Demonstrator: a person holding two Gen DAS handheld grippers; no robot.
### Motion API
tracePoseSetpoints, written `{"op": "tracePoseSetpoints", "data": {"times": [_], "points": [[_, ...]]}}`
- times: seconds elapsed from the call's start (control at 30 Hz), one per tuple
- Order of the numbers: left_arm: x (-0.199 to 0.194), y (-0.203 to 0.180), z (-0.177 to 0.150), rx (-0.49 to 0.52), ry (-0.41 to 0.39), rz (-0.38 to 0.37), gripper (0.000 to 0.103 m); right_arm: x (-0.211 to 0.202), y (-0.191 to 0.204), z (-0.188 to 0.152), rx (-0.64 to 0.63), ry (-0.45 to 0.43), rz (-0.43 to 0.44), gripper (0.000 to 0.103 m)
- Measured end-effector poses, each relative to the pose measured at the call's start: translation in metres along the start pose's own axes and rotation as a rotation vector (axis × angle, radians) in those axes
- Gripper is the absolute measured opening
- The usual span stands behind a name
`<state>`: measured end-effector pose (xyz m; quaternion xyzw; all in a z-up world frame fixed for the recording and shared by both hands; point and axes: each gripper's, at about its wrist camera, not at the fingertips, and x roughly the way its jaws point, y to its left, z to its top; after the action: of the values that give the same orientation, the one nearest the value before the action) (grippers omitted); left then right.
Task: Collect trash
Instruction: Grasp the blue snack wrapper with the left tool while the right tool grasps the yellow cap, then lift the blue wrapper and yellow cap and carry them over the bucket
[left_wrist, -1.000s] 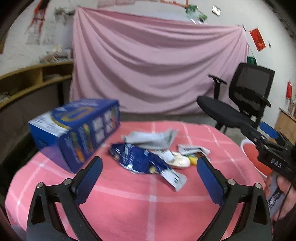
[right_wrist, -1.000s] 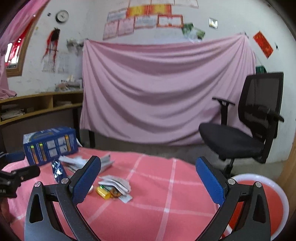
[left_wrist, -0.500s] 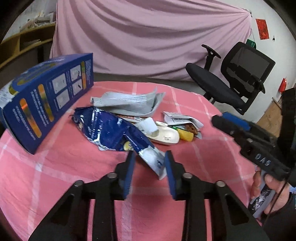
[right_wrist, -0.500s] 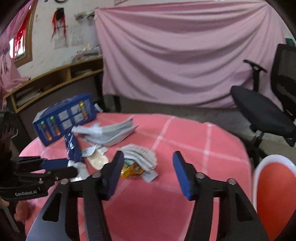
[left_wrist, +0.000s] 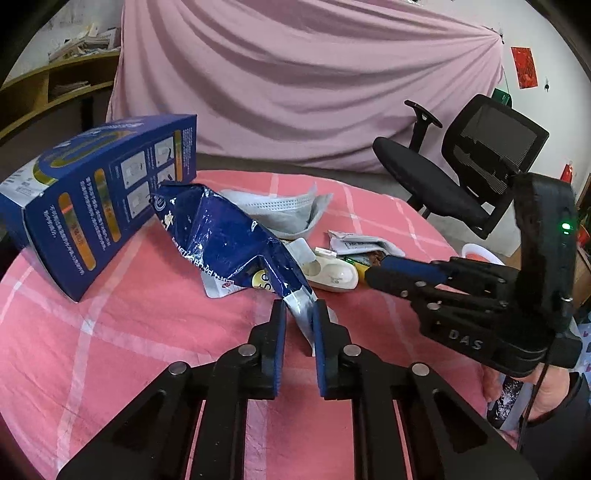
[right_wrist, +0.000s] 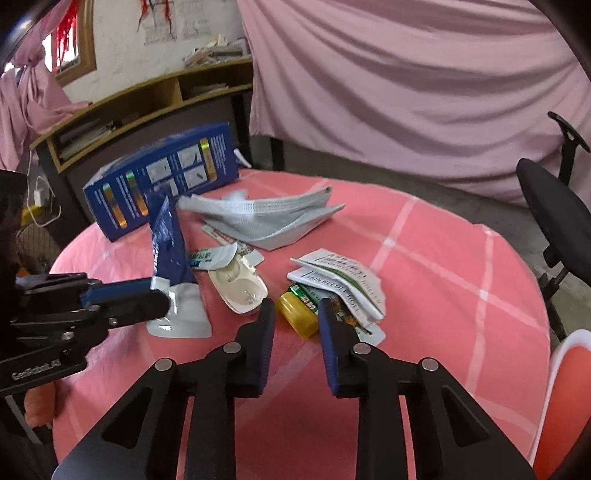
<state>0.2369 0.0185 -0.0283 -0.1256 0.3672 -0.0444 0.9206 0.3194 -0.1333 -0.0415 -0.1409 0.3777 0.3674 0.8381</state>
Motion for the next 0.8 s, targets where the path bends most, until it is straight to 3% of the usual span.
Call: {"op": "tracePoseSetpoints", "data": {"times": [0.17,0.47,0.63,0.8], "points": [[-0.003,-0.001,-0.002,0.007,-0.018,0.015,0.01,0.011,0.002,0.0,-0.016,0.056,-0.007,0.017],[-0.003,-0.007,-0.003,0.017,-0.032,0.028,0.009,0.006,0.007,-0.001,-0.043,0.029,-0.026,0.014],[-0.01,-0.015,-0.007,0.043,-0.069,0.046,0.007,-0.012,0.012,-0.003,-0.059,-0.06,-0.064,0.014],[-0.019,-0.023,-0.013,0.086,-0.129,0.069,0.006,-0.044,0.015,-0.009,-0.053,-0.228,-0.113,0.014]]}}
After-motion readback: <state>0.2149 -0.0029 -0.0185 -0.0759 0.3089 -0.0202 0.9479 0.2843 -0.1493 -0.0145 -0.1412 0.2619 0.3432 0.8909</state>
